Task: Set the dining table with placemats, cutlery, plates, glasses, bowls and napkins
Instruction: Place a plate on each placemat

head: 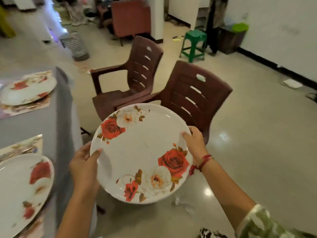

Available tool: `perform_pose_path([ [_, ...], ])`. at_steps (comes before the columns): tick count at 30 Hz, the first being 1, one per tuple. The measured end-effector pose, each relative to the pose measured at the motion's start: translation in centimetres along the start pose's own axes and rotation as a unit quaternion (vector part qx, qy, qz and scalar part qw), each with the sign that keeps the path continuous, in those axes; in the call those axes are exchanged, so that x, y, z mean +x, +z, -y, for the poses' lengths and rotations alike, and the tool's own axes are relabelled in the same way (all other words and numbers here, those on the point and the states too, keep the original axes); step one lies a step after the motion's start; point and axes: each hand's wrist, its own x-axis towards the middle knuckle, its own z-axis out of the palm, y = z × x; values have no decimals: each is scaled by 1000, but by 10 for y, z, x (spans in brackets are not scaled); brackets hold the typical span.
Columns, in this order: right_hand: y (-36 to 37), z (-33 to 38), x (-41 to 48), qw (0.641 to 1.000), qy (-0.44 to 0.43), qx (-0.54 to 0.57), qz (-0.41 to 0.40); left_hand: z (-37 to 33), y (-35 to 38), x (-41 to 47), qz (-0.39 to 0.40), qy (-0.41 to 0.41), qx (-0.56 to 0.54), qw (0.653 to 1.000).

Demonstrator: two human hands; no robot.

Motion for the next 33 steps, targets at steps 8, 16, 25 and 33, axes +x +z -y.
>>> perform_pose_path([
  [8, -151, -26, 66, 995, 24, 71, -72, -2, 174, -40, 76, 4, 12, 997],
  [16, -328, -30, 192, 994, 4, 93, -65, -13, 381, -104, 111, 43, 25, 993],
  [25, -415, 9, 360, 984, -4, 175, -20, -81, 567, -80, 87, 155, 53, 983],
  [33, -421, 65, 567, 985, 1, 171, 30, -112, 722, 24, 44, 151, 10, 988],
])
